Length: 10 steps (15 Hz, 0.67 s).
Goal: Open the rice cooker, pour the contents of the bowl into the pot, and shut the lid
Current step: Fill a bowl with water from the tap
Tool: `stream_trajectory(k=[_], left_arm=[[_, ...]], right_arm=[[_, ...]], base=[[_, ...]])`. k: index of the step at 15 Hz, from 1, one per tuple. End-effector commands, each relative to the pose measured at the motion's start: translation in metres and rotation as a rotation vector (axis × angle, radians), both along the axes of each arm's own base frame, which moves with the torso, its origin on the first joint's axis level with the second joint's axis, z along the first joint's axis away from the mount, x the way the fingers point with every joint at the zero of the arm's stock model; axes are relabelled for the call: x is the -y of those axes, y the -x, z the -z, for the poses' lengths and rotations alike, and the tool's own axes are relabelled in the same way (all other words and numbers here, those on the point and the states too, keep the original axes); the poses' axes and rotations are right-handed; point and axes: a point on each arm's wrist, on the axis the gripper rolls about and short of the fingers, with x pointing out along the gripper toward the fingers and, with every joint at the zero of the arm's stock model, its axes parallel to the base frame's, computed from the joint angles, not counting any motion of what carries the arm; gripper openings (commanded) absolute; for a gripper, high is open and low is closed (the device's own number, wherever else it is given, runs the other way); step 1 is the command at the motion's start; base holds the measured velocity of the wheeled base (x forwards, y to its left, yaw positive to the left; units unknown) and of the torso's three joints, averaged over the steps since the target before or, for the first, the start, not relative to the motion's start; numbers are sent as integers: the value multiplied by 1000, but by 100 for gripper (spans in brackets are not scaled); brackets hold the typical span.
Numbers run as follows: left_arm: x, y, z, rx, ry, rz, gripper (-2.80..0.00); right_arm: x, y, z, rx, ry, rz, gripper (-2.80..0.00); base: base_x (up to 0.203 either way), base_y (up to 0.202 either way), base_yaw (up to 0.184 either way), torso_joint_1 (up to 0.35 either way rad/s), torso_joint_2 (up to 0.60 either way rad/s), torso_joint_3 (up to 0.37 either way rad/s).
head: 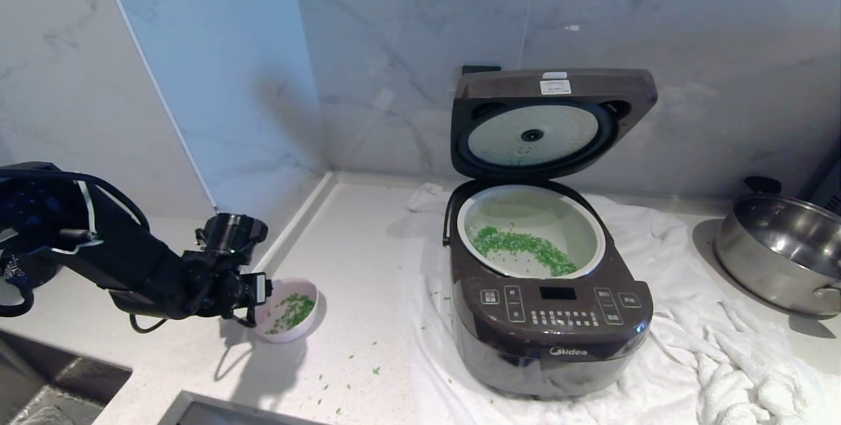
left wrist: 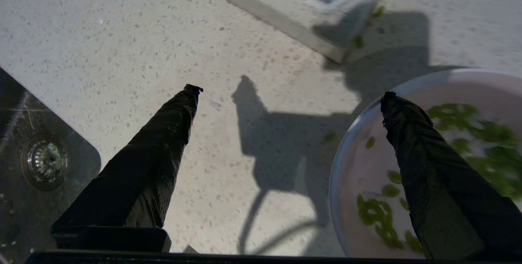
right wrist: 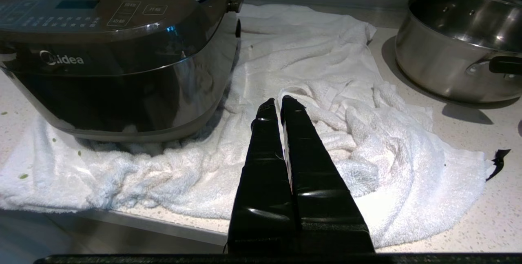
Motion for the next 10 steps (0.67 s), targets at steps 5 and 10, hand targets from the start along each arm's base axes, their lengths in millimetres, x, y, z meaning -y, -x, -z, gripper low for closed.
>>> stream_trajectory(k=[5,10], left_arm=[[-6,3,27,-77,18,10,0],[-1,16,35,-127,58,47,0]], right_arm=[[0,0,0,-1,0,0,-280],[0,0,0,-1,0,0,-280]], base=[[0,0,0,0,0,0],[0,0,0,0,0,0]])
